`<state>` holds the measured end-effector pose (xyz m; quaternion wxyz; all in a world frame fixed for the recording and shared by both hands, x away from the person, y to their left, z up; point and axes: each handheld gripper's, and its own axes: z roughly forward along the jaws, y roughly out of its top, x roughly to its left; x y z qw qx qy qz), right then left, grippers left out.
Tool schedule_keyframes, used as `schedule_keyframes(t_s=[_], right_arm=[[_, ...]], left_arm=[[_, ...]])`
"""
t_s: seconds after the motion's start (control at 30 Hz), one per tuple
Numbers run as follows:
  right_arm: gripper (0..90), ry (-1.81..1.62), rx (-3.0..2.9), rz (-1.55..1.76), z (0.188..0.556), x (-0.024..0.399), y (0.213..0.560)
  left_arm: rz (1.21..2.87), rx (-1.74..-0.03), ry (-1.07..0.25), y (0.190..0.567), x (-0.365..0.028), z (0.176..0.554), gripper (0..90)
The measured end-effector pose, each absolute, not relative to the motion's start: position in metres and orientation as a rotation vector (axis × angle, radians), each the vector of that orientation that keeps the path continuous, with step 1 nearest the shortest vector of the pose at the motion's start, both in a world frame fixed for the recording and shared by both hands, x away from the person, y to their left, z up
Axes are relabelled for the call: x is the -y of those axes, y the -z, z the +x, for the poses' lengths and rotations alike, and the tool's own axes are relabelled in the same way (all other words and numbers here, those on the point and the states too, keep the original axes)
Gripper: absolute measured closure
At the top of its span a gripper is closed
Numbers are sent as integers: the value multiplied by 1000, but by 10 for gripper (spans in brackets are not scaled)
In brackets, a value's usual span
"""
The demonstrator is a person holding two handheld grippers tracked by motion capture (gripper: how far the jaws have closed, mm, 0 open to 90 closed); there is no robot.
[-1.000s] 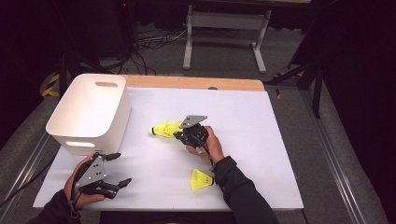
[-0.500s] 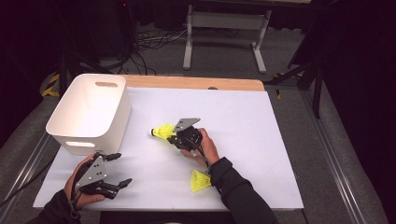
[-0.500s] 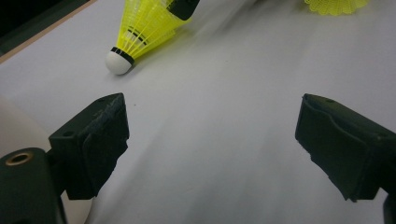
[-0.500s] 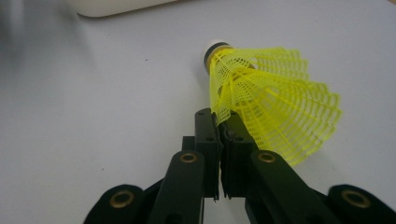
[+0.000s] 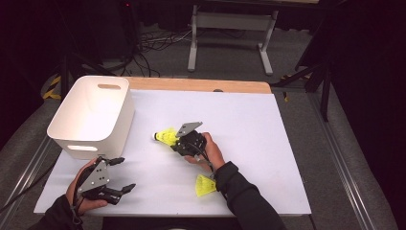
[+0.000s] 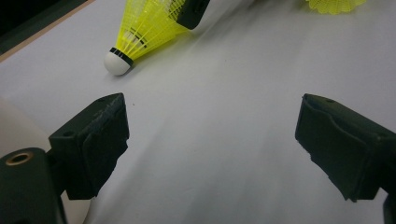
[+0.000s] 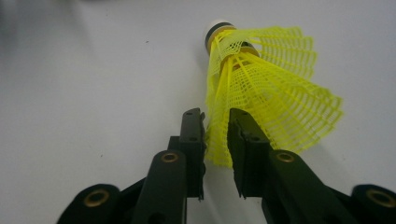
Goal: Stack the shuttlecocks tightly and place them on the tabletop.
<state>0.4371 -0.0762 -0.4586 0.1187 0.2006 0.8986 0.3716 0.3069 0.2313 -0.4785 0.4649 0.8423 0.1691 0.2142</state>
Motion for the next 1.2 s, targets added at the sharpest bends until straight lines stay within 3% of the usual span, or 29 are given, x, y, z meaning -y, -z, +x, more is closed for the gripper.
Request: schedule_keyframes(t_s=[0.33,1.2], right_arm=[[573,-1098,-2595,610,434,85,448],[353,-1137,-2427,636,410,131,412]], left_arm=[[2067,-418,-525,479,-231,306,106],[2075,-408,-529,479,-229,306,106]])
